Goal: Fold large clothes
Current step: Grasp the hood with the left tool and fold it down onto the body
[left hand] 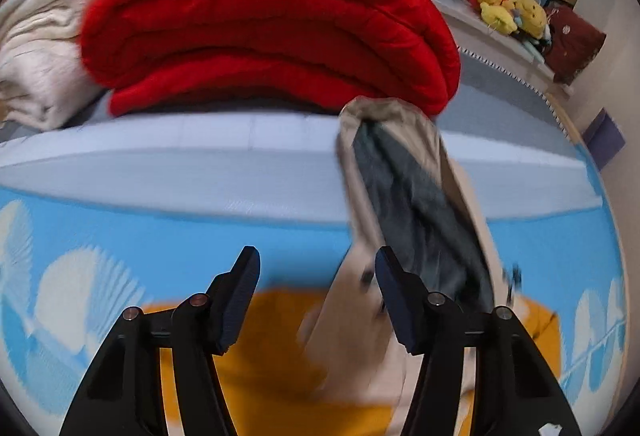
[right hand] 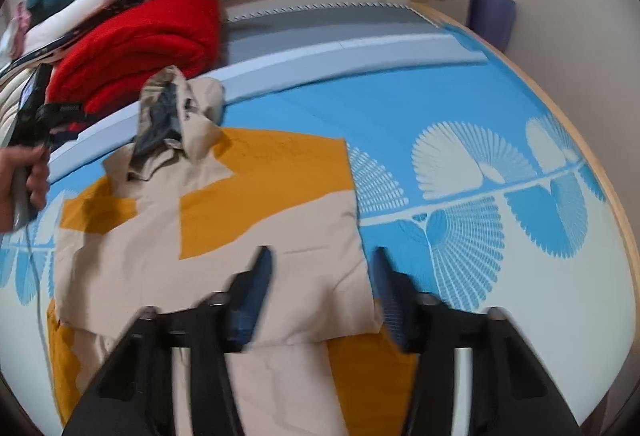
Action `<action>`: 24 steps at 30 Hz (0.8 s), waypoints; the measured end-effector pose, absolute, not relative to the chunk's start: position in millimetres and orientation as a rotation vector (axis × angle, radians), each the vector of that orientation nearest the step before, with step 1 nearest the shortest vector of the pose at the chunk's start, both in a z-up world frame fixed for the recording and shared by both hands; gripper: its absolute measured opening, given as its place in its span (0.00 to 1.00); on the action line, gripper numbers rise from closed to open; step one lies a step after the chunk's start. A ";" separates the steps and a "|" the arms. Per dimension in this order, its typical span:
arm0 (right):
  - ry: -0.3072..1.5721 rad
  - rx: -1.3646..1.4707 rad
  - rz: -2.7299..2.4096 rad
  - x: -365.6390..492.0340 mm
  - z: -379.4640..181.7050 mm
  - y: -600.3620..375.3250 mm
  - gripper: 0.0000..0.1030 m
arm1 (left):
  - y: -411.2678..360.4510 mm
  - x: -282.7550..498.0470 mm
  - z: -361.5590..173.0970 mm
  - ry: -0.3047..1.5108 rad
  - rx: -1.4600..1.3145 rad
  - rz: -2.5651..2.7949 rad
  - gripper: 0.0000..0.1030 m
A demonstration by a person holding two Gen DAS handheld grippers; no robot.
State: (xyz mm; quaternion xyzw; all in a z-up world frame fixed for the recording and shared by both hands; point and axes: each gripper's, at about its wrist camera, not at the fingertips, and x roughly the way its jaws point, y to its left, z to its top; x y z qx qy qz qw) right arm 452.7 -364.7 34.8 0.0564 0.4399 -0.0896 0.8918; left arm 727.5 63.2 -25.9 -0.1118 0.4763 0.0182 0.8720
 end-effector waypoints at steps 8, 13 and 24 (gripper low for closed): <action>0.906 0.132 -0.191 462.8 18.6 -370.8 0.19 | 60.0 800.8 -54.1 0.981 -0.289 0.030 0.53; 0.924 0.103 -0.178 467.5 8.8 -366.7 0.21 | 53.1 833.0 -72.8 0.974 -0.299 0.039 0.53; 0.924 0.099 -0.217 469.2 5.6 -373.0 0.21 | 20.5 849.2 -93.7 1.035 -0.192 0.065 0.00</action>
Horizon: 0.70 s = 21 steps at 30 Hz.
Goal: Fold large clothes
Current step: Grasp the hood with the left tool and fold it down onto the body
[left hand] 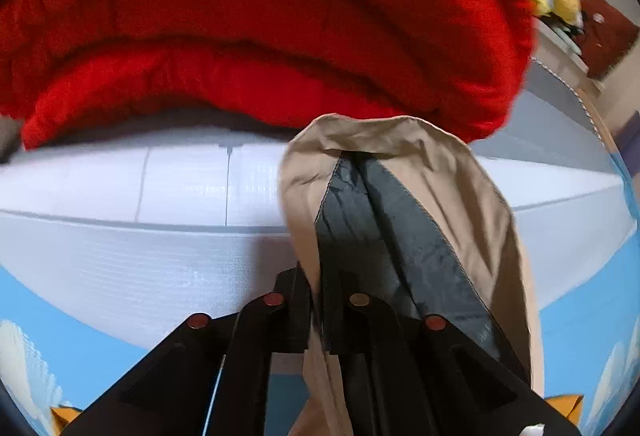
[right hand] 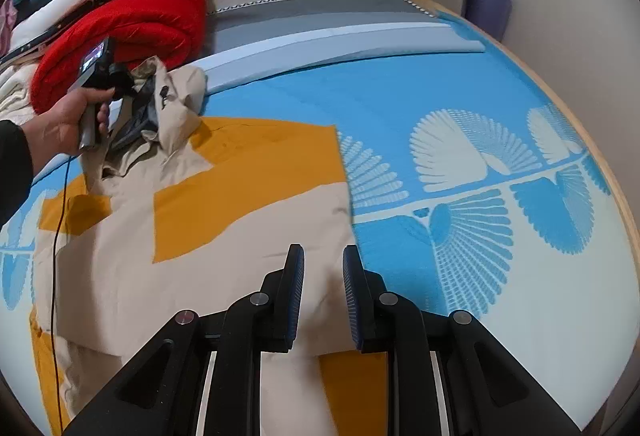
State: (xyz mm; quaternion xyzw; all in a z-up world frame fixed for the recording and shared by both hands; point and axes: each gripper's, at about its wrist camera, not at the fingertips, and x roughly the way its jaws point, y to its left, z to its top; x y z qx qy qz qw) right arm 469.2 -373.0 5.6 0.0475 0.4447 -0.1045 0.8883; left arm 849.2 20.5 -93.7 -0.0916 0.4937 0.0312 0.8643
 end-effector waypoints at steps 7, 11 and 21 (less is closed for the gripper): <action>0.885 0.176 -0.219 468.9 26.5 -388.7 0.21 | -32.0 728.3 9.4 0.843 0.028 -0.181 0.00; 0.830 0.235 -0.190 463.5 47.2 -391.3 0.21 | -71.9 599.2 48.3 0.735 0.201 -0.352 0.00; 0.718 0.350 0.007 443.1 83.6 -369.9 0.25 | -74.7 364.7 -17.6 0.923 0.319 -0.375 0.08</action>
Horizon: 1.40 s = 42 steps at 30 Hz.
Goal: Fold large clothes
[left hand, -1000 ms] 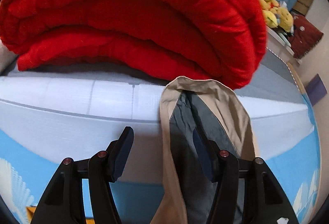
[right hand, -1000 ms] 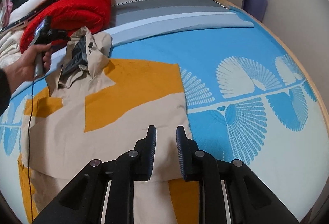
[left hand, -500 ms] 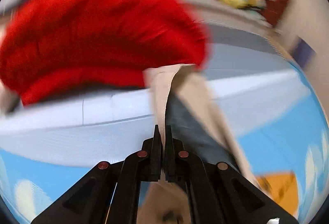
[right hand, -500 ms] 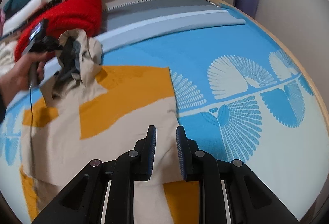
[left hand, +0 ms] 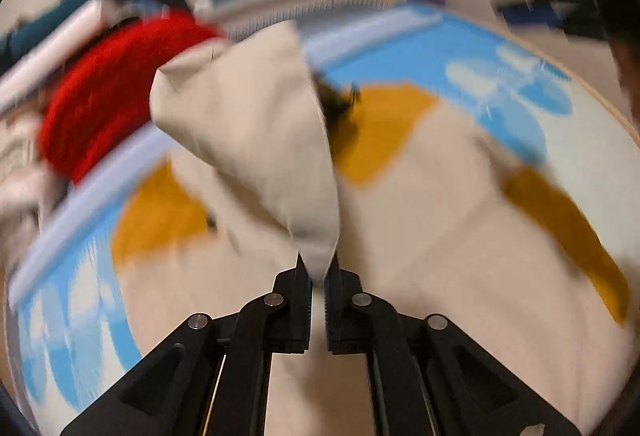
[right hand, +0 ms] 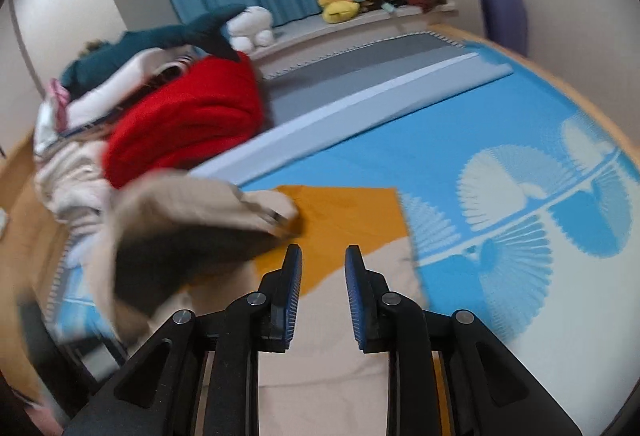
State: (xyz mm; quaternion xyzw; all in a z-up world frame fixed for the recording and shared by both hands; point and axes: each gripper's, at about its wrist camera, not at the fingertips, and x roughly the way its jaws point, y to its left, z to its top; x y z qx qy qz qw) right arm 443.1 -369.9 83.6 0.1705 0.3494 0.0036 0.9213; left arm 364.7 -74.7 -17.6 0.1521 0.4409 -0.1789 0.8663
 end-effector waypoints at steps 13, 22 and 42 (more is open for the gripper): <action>0.828 0.335 0.240 444.7 59.3 -300.2 0.43 | 10.9 388.5 -37.4 1.151 -0.257 -0.067 0.15; 0.948 0.166 0.401 463.7 11.7 -207.9 0.44 | 80.7 399.5 -71.5 1.267 -0.557 0.196 0.15; 0.659 0.395 0.443 444.4 12.5 -175.2 0.02 | 112.6 414.0 -62.6 1.210 -0.652 0.216 0.15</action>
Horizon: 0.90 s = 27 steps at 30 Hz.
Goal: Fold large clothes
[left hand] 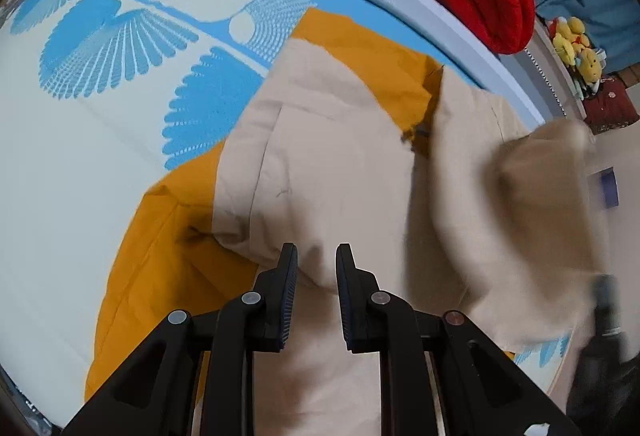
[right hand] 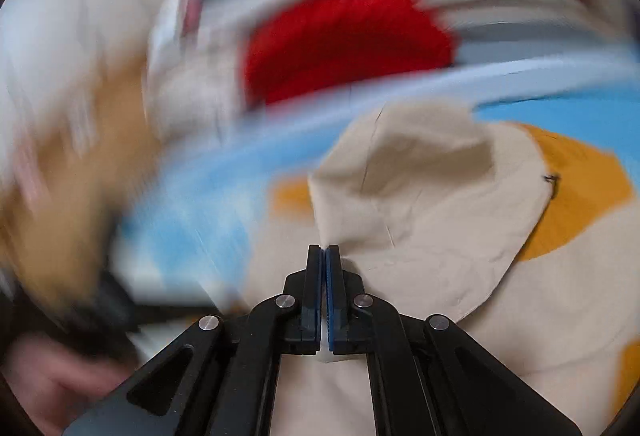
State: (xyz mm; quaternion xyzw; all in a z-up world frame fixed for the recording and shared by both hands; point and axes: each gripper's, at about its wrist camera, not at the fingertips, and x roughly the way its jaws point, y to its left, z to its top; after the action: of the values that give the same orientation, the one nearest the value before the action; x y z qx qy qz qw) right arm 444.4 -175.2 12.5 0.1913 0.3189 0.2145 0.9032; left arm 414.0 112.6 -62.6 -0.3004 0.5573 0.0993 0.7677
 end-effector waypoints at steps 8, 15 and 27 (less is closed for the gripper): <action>1.211 0.733 -0.062 434.3 -113.7 -265.5 0.02 | 85.6 421.0 -66.6 1.206 -0.626 0.087 0.17; 1.043 0.537 -0.047 438.3 -62.8 -264.5 0.37 | 58.1 428.0 -82.3 1.237 -0.686 -0.032 0.21; 0.983 0.568 0.107 503.4 -45.5 -281.3 0.29 | 11.4 436.9 -113.5 1.301 -0.796 -0.176 0.41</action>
State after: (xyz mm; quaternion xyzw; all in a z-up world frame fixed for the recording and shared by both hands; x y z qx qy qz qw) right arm 503.4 -281.3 -45.5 0.2688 0.4652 0.0507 0.8419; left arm 436.9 11.4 -113.5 -0.3601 0.5884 -0.0796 0.7196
